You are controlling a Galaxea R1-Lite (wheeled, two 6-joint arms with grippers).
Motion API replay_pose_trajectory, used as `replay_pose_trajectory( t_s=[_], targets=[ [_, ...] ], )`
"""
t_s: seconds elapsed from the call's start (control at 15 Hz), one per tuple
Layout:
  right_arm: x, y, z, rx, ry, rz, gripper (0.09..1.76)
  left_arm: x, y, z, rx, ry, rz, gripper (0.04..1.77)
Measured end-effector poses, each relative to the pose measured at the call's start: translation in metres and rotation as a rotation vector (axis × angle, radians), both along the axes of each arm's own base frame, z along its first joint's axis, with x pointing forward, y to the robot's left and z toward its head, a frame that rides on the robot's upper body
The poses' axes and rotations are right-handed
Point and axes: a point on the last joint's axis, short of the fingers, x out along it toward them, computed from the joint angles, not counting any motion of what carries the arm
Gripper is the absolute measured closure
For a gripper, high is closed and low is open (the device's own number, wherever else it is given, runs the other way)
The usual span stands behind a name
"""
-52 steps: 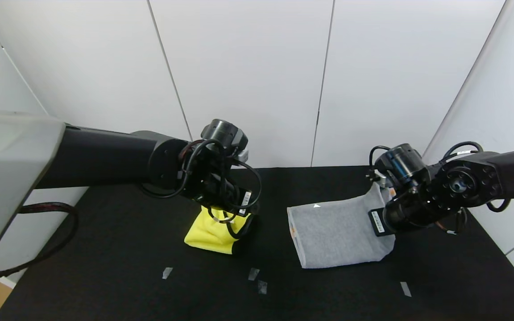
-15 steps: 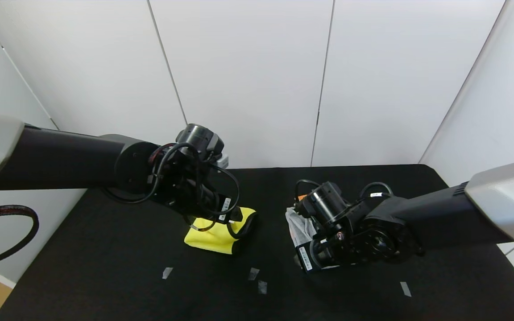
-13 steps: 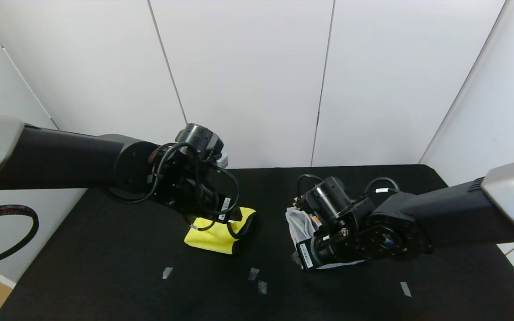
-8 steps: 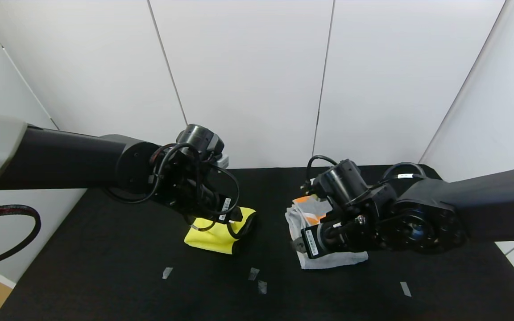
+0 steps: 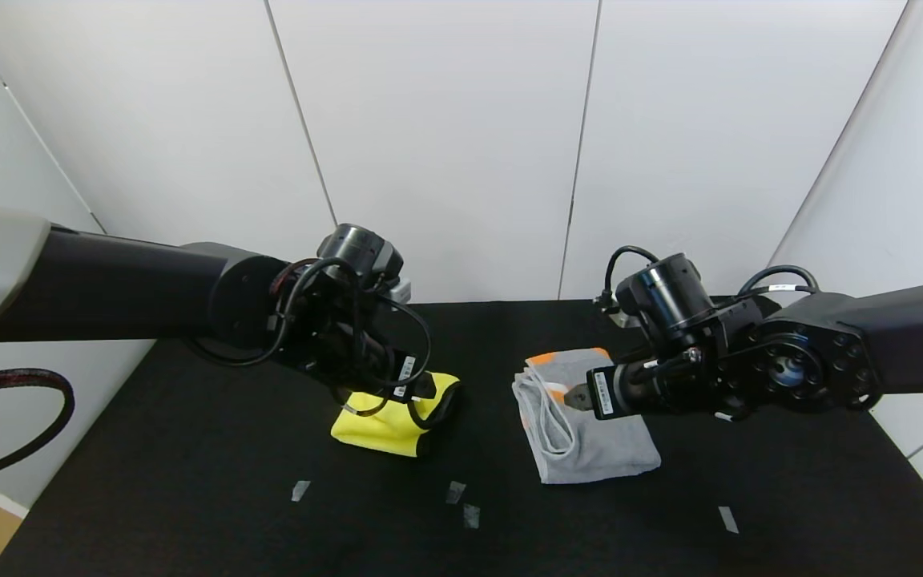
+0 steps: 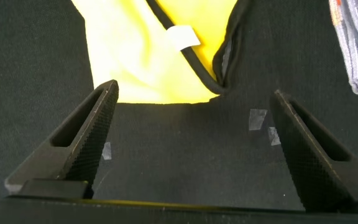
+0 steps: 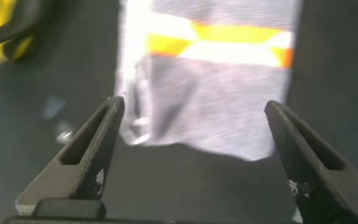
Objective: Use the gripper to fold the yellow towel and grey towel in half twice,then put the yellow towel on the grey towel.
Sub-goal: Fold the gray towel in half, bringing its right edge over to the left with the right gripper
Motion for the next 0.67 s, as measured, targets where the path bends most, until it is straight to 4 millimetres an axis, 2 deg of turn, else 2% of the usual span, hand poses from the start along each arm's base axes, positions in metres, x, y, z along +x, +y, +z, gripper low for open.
replay_pose_trajectory(
  t_s=[0.27,0.67],
  targets=[
    [0.015,-0.013,-0.014,-0.035,0.018,-0.071,0.18,-0.001,-0.002,0.001,-0.003,-0.001,-0.007,0.09],
    [0.017,-0.003,-0.037,-0.06,0.068,-0.048,0.16,-0.002,-0.005,0.001,-0.007,-0.002,-0.015,0.09]
  ],
)
